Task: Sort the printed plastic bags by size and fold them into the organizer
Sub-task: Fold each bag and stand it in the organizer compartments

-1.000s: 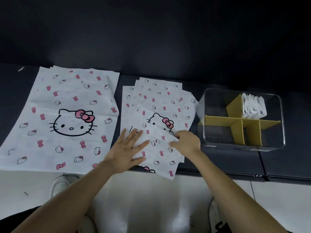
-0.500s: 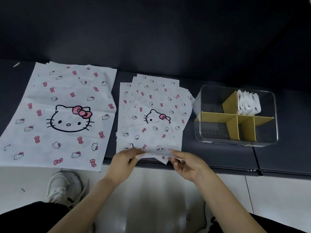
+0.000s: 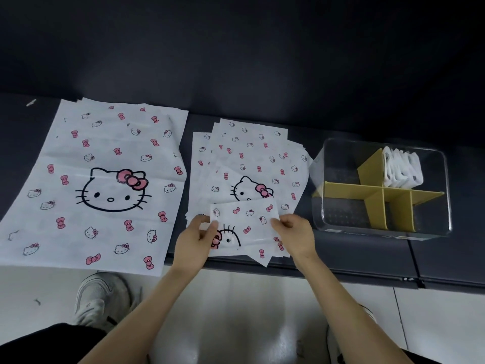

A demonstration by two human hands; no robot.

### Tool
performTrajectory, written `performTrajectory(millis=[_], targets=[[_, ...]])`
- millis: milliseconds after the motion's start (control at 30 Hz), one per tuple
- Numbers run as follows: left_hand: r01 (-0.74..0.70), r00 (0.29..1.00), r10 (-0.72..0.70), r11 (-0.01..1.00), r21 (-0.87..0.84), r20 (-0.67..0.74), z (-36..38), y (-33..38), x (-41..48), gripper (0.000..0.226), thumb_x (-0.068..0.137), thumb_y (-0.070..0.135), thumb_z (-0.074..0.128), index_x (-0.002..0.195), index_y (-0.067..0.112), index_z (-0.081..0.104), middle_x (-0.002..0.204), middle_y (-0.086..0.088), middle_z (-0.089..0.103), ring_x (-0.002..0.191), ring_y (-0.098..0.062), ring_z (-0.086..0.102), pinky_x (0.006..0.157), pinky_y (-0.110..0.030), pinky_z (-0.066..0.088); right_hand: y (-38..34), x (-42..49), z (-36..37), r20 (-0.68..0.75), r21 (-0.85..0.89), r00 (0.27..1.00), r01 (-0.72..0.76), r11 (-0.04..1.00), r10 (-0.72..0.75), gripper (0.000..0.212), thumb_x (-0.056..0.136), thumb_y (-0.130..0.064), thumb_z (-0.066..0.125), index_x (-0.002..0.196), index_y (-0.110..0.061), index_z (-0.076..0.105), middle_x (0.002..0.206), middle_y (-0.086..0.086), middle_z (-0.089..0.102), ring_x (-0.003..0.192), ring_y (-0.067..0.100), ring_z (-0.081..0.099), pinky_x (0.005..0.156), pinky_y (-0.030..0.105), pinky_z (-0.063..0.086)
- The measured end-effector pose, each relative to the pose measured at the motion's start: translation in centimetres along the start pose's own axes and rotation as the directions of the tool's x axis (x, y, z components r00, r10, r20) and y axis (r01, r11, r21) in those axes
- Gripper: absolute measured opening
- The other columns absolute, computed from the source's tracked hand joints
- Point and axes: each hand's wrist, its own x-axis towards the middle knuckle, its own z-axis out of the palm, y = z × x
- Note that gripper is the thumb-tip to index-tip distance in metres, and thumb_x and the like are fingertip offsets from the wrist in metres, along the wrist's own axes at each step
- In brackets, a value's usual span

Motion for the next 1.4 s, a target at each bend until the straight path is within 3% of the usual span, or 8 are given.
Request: performTrajectory(millis=[300,433,567,700,1033,1133,1200,1400], targets=[[-0.016,0.938,0.112,0.959,0.282,-0.327,2.1,-0.6,0.4,0.017,0.082,0.013,0.069,0.097,0.008,0.062,0.076,-0.006,0.063,0.067,-0.03,0.06,0.059,-0.029,0.038,0.7,0.5,0.4,-0.081,-0.263,0.996,0.017,0.965,-0.039,0.037,0.084,-0.018,0.056,0.052,-0.015,0.038,0.046,-0.006,0.043,0.041,0.006,0.045,0.054,0.026,0.036],[-0.26,0.832,0.501,0.729,0.633,-0.236,2.2,-2.2,1.2,0.039,0.06,-0.002,0.081,0.094,0.002,0.063,0.086,-0.02,0.057,0.068,-0.036,0.056,0.062,-0.041,0.046,0.9,1.0,0.6,-0.066,-0.286,0.997,0.024,0.958,-0.044,0.035,0.083,-0.02,0.057,0.053,-0.013,0.042,0.044,-0.005,0.043,0.048,0.02,0.048,0.055,0.027,0.039],[-0.577,0.658,0.749,0.433,0.693,0.079,2.8,-2.8,1.7,0.059,0.066,-0.019,0.037,0.119,0.003,0.052,0.125,-0.02,0.049,0.114,-0.038,0.042,0.101,-0.046,0.041,1.0,1.2,0.7,-0.049,-0.308,0.998,0.026,0.951,-0.044,0.03,0.083,-0.021,0.056,0.056,-0.011,0.047,0.046,-0.004,0.046,0.05,0.021,0.048,0.056,0.028,0.042],[-0.605,0.731,0.621,0.396,0.691,0.284,2.7,-2.9,2.3,0.072,0.063,-0.016,0.035,0.132,0.0,0.046,0.134,-0.02,0.053,0.124,-0.035,0.05,0.114,-0.032,0.008,1.0,1.3,0.8,-0.055,-0.337,0.998,0.021,0.941,-0.042,0.033,0.083,-0.022,0.055,0.054,-0.013,0.043,0.048,0.002,0.048,0.049,0.021,0.047,0.054,0.028,0.041],[-0.59,0.785,0.501,0.425,0.686,0.364,2.0,-4.1,1.8,0.066,0.1,0.048,0.014,0.148,0.005,0.028,0.156,-0.011,0.023,0.145,-0.021,0.017,0.116,-0.041,0.013,0.7,1.3,1.1,-0.088,-0.48,0.993,0.022,0.877,-0.073,0.017,0.088,-0.027,0.054,0.078,-0.014,0.058,0.082,0.005,0.068,0.071,0.021,0.056,0.056,0.027,0.04],[-0.57,0.795,0.478,0.378,0.73,0.373,2.0,-4.1,1.8,0.07,0.098,0.056,0.017,0.148,0.009,0.028,0.156,-0.011,0.022,0.145,-0.022,0.017,0.114,-0.05,0.014,0.6,0.1,2.5,-0.172,-0.777,0.883,0.151,0.611,-0.438,0.038,0.083,-0.033,0.065,0.112,-0.011,0.058,0.092,0.011,0.064,0.076,0.029,0.06,0.058,0.032,0.045],[-0.553,0.807,0.462,0.374,0.744,0.368,2.1,-4.0,1.8,0.073,0.095,0.061,0.02,0.148,0.011,0.029,0.156,-0.01,0.022,0.144,-0.021,0.018,0.113,-0.054,0.014,1.1,-0.4,4.1,-0.018,-0.855,0.826,0.279,0.437,-0.563,0.049,0.087,-0.043,0.052,0.127,-0.015,0.051,0.111,0.018,0.06,0.094,0.035,0.058,0.074,0.044,0.05],[-0.544,0.815,0.445,0.37,0.753,0.37,2.0,-3.9,1.6,0.076,0.095,0.063,0.016,0.147,0.011,0.031,0.155,-0.01,0.025,0.144,-0.02,0.02,0.112,-0.056,0.014,3.0,0.6,2.3,0.047,-0.908,0.904,0.217,0.36,-0.425,0.058,0.094,-0.05,0.028,0.14,-0.017,0.039,0.134,0.027,0.048,0.12,0.044,0.049,0.102,0.06,0.035]])
